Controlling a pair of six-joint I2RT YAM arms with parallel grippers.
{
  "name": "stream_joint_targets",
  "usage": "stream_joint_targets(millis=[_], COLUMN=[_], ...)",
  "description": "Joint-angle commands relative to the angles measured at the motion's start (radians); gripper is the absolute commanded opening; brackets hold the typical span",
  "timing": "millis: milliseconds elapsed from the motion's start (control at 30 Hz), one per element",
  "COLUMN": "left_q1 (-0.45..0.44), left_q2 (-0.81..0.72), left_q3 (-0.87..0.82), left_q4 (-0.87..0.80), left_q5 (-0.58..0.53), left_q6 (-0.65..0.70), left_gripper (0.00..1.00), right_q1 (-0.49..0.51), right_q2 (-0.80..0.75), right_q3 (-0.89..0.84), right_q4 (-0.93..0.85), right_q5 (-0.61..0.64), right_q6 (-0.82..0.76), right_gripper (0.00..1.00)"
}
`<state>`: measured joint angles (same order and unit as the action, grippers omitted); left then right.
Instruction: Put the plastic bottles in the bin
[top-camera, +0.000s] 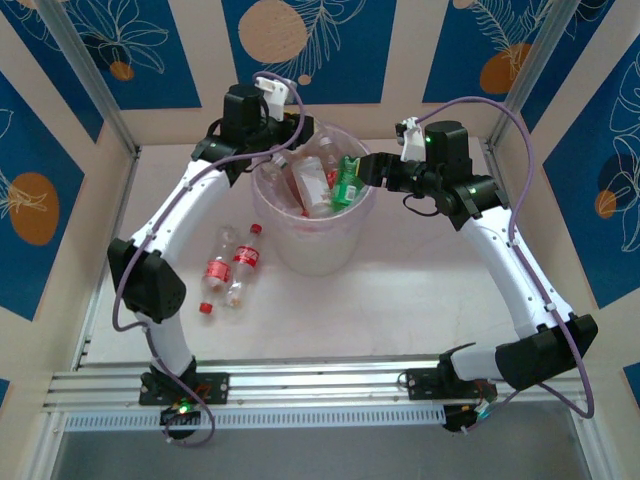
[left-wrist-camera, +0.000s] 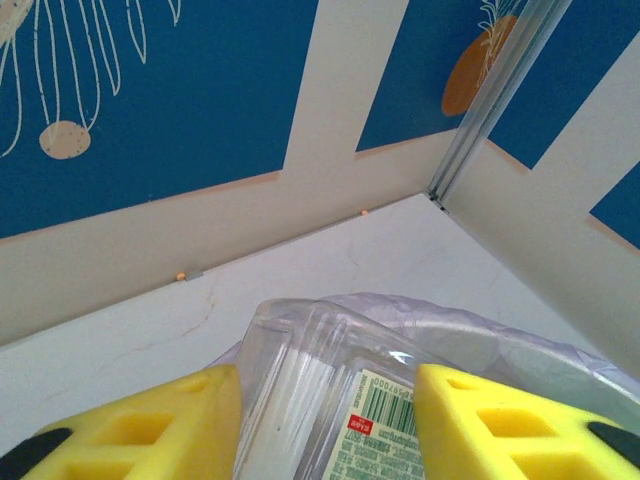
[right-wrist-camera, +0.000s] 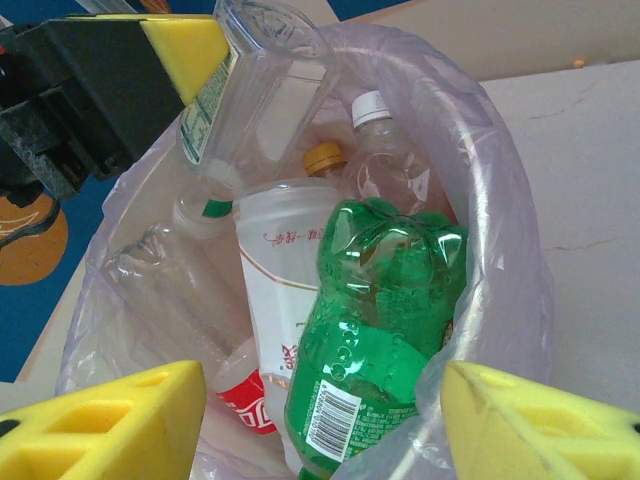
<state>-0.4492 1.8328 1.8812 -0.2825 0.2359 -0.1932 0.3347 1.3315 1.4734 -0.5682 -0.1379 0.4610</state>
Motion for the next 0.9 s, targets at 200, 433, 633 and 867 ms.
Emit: stream_joint_targets(millis=[200,433,633,867], left_q1=[-0.01,-0.009,-0.009,-0.01], left_q2=[-0.042,-0.039,-0.011,-0.035], left_q3=[-0.148,-0.175,-0.137,-0.111], left_q4=[-0.057,-0.076,-0.091,-0.083], left_q5=[-0.015,-0.034,-0.027,0.001], left_q6=[0.034,0.057,0.053,0.048], left_gripper=[0.44,0.42,0.43,0.55], right_q1=[0.005,0.014,0.02,0.02], right_q2=[0.016,0.023,0.023,0.019], right_q3=[0.018,0.029,0.036,0.041], right_q4=[-0.001,0.001,-0.004,-0.008], right_q5=[-0.015,-0.014,-0.01,0.004], right_q6=[-0.016,-0.014,-0.012,-0.015], right_gripper=[0.65,0.65,0.65,0.65])
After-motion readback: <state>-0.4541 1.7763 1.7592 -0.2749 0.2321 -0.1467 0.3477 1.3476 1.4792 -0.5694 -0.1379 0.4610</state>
